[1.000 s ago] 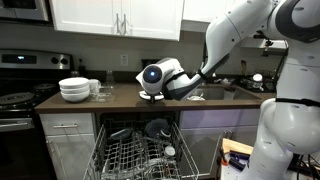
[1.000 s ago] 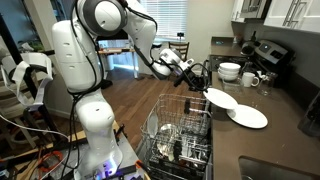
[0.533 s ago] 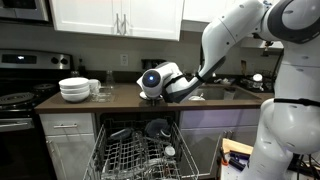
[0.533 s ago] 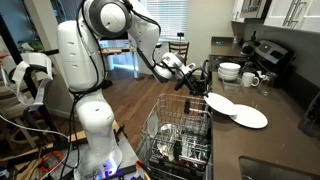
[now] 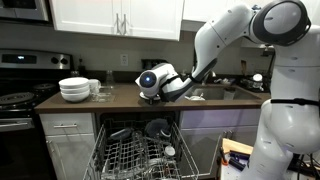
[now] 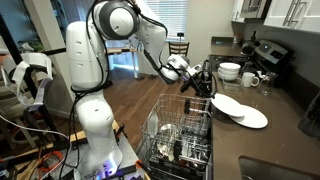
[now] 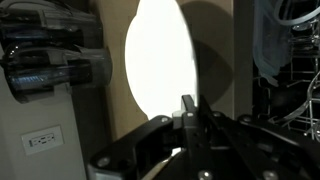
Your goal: Take the two plates out of the dishwasher and stack them on the plate on the counter
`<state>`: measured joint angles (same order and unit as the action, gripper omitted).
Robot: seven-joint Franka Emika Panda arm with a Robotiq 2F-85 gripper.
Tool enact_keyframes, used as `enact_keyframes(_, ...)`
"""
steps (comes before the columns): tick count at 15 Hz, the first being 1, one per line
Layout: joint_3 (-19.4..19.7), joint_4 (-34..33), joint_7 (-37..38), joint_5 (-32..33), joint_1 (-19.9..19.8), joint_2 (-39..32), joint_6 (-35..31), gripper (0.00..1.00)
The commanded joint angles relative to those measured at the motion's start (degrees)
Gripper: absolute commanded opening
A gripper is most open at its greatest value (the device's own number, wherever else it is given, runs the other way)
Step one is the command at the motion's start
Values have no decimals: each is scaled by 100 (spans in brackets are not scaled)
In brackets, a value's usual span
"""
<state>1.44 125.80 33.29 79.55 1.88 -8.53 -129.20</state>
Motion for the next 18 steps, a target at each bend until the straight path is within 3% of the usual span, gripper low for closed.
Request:
enact_keyframes(1,16,-395,137,333,-135,-241,-118,2)
enact_keyframes(13,220,-1046,99,218,-394,-800,-303,2)
enact_keyframes(18,216,-955,-10,75,-416,-833,-327,6)
